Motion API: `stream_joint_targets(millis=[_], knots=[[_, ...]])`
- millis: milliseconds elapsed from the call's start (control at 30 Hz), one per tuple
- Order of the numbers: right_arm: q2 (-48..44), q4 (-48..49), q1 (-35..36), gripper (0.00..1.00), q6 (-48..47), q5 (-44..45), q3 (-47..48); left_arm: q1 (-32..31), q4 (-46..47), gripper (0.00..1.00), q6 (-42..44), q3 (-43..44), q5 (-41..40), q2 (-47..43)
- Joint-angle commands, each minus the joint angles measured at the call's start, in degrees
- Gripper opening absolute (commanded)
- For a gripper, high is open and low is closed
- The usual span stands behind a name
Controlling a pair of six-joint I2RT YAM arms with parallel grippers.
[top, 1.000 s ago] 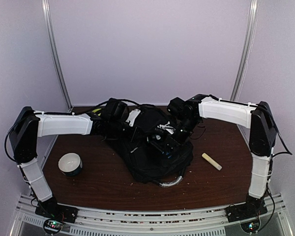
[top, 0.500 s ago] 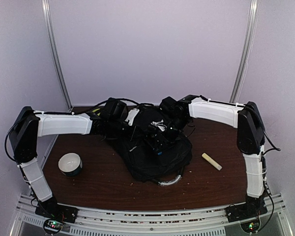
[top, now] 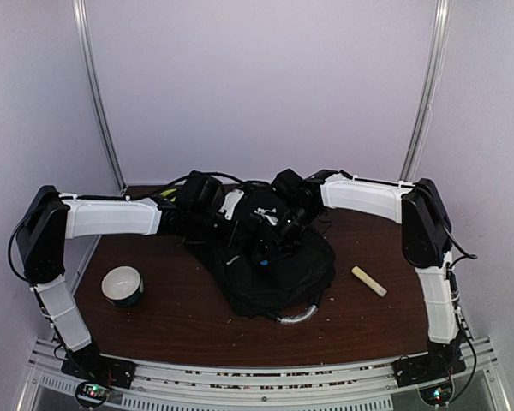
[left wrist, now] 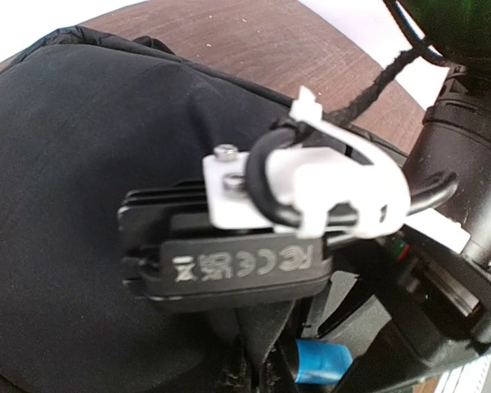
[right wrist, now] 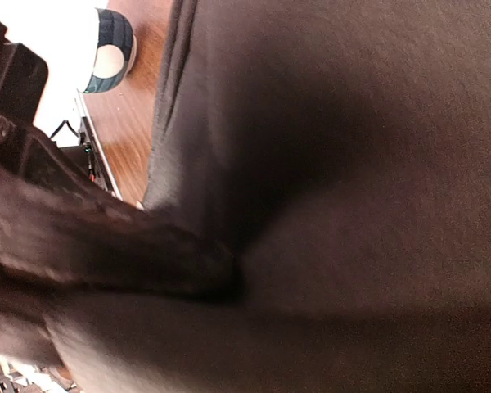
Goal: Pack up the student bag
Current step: Place the pen in the lower front pocket of the bag, then adjust the pen in the lower front pocket of the bag.
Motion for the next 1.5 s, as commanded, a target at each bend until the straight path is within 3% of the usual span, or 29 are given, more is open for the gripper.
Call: stream_joint_targets(millis=[0, 333, 633, 767, 933, 1033, 1067, 1233, 1467], knots=[[1.57, 0.18, -0.09, 0.48, -0.88, -2.26, 2.14, -0.92, 7.21, 0.0, 0.35, 1.2, 0.74, -2.48], [-5.55, -1.36, -3.23, 0.61, -5.86, 1.02, -5.04, -0.89, 6.51, 0.0, 2.04, -1.07, -1.34, -5.09], [-13.11, -7.23, -5.33, 0.59, -17.64, 1.49, -7.83, -0.88, 6.78, 0.0, 3.18, -2.84, -0.93, -5.93], [-17.35, -9.32, -5.5, 0.49, -29.0, 3.78, -9.71, -0.88, 7.13, 0.0, 3.24, -2.83, 0.11, -5.71], [-28.26, 2.5, -5.09, 0.33, -44.38, 14.69, -21.43, -0.88, 6.47, 0.0, 3.74, -2.39, 1.0, -5.44], [-32.65, 8.06, -3.98, 0.04, -51.67, 21.07, -27.17, -0.9, 5.91, 0.0, 4.14, -2.17, 1.13, -5.47], [-33.22, 8.95, -3.66, 0.0, -53.96, 22.24, -28.11, -0.88, 5.78, 0.0, 4.23, -2.16, 1.2, -5.49], [-30.92, 14.91, 0.93, 0.0, -64.2, 32.2, -29.21, -0.88, 5.05, 0.0, 4.42, -1.99, 2.35, -5.21], [-24.81, 21.28, 6.3, 0.0, -68.08, 38.6, -25.62, -0.88, 3.82, 0.0, 4.57, -1.75, 2.18, -5.83]])
